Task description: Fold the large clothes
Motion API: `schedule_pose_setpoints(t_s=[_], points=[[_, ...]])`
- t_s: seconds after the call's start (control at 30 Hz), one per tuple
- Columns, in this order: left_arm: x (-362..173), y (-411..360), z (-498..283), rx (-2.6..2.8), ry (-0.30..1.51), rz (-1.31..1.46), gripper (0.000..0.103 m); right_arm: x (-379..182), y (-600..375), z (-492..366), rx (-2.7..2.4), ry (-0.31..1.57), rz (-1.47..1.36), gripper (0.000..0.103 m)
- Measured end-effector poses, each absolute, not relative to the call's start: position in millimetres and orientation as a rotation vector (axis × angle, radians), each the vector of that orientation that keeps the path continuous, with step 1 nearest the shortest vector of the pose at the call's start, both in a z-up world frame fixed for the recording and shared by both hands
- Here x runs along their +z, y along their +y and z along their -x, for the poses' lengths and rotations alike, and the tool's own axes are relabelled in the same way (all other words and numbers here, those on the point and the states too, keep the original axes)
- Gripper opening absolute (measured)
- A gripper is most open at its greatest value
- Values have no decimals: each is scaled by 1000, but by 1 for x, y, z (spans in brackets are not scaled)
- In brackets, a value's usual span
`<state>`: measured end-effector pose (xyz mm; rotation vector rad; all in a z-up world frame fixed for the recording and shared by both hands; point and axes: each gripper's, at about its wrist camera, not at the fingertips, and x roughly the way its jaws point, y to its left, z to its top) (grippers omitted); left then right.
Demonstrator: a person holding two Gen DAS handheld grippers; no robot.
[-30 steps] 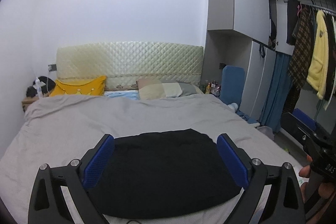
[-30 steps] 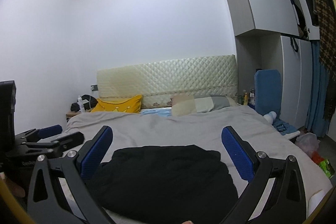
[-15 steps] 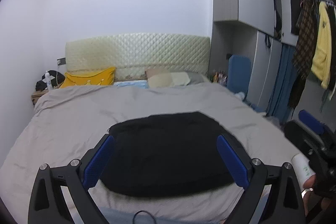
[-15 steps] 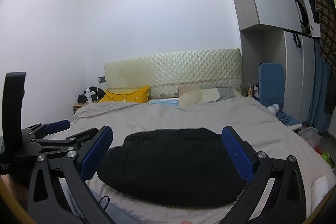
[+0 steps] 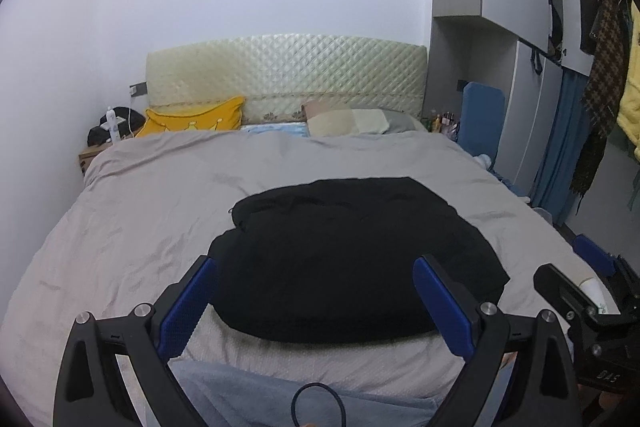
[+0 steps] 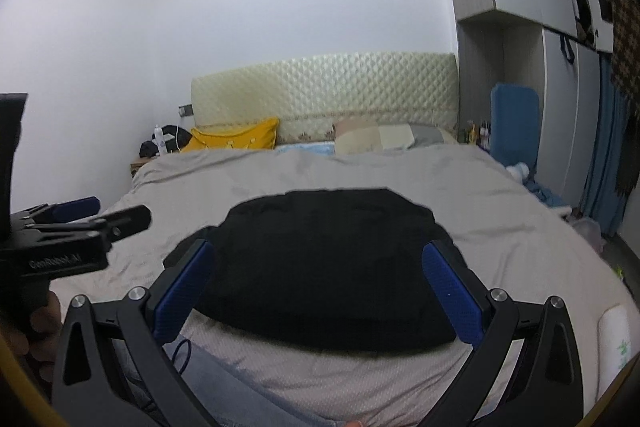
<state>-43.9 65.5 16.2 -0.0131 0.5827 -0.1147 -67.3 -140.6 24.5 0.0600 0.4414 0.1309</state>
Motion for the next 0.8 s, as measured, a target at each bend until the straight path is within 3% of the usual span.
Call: schedule_pose_setpoints(t_s=[0.8], points=[[-7, 61, 29, -111, 651, -15, 99, 10, -141, 65, 104, 484, -74, 103]])
